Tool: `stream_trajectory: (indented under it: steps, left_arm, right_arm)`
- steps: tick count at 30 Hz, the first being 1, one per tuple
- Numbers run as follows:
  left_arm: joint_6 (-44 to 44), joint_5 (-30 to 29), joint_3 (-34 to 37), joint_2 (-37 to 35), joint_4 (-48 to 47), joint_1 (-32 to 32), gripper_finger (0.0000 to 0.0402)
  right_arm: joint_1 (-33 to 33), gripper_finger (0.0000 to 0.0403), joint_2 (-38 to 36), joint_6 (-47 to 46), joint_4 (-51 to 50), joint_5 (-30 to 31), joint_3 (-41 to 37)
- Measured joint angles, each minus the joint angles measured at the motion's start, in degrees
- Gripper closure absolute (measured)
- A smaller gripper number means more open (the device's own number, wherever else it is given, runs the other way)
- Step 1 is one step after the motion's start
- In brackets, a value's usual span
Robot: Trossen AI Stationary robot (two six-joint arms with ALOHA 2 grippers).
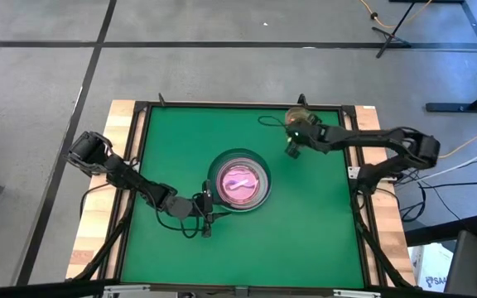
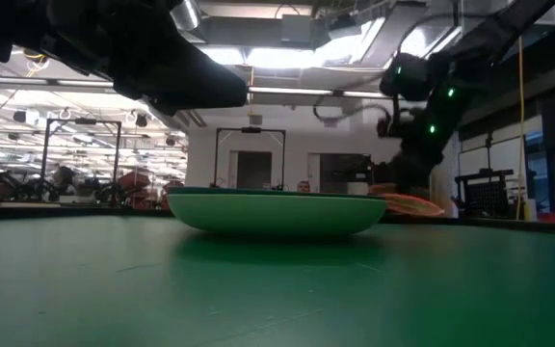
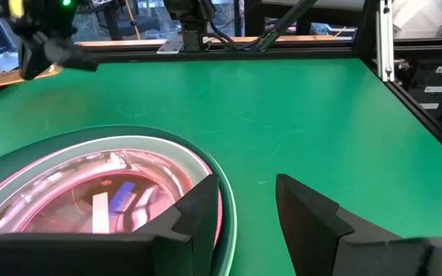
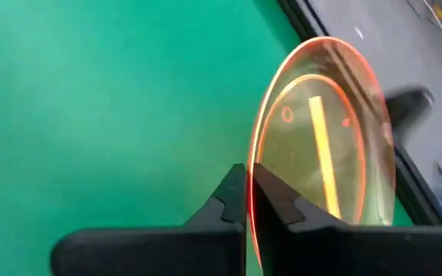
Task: Stack plastic plates
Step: Stack the orange plate on top of the pink plate
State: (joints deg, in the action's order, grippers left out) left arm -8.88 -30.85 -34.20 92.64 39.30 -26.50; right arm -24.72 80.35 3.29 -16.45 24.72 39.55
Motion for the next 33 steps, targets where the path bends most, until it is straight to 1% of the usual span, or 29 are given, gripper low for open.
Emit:
stream_trajectory:
  steps: [5, 7, 10, 14, 18, 23, 26, 28, 33]
  left_arm:
    - [-0.9, 0.02, 0.0, 0.0, 0.04, -0.02, 0.0276]
    - [-1.09, 0.04, 0.0, 0.0, 0.03, -0.02, 0.0276]
    - [-1.12, 0.03, 0.0, 0.0, 0.07, -0.02, 0.0276]
    - [-2.63, 0.68, 0.0, 0.0, 0.12, -0.02, 0.0276]
    - [-2.99, 3.99, 0.0, 0.0, 0.14, -0.02, 0.0276]
    - [-3.48, 4.01, 0.0, -0.21, 0.75, -0.1, 0.0276]
    - [-3.5, 3.56, -0.04, -2.15, 0.78, -1.03, 0.0276]
    - [-2.47, 2.44, -0.04, -4.75, 0.31, -2.3, 0.0276]
    - [0.1, 0.48, -0.13, -10.01, -0.12, -5.68, 0.0276]
  right_arm:
    - [8.09, 0.0397, -4.36, 0.26, 1.63, -2.19, 0.0]
    - [11.45, 0.0396, -5.22, 0.28, 3.7, -2.91, 0.02]
    - [16.07, 0.0396, -5.29, 0.28, 7.66, -3.93, 0.06]
    - [21.69, 0.0396, -5.07, 0.02, 13.15, -6.72, 0.09]
    - [27.43, 0.0396, -5.07, -1.42, 20.03, -6.8, 0.09]
    - [33.34, 0.0396, -5.07, -1.49, 27.39, -6.92, 0.09]
    - [35.8, 0.0396, -4.72, -1.51, 31.22, -7.93, 0.11]
    - [37.18, 0.0396, -3.88, -1.51, 33.54, -8.54, 0.13]
    - [39.62, 0.0396, 0.13, -1.5, 39.34, -9.99, 0.17]
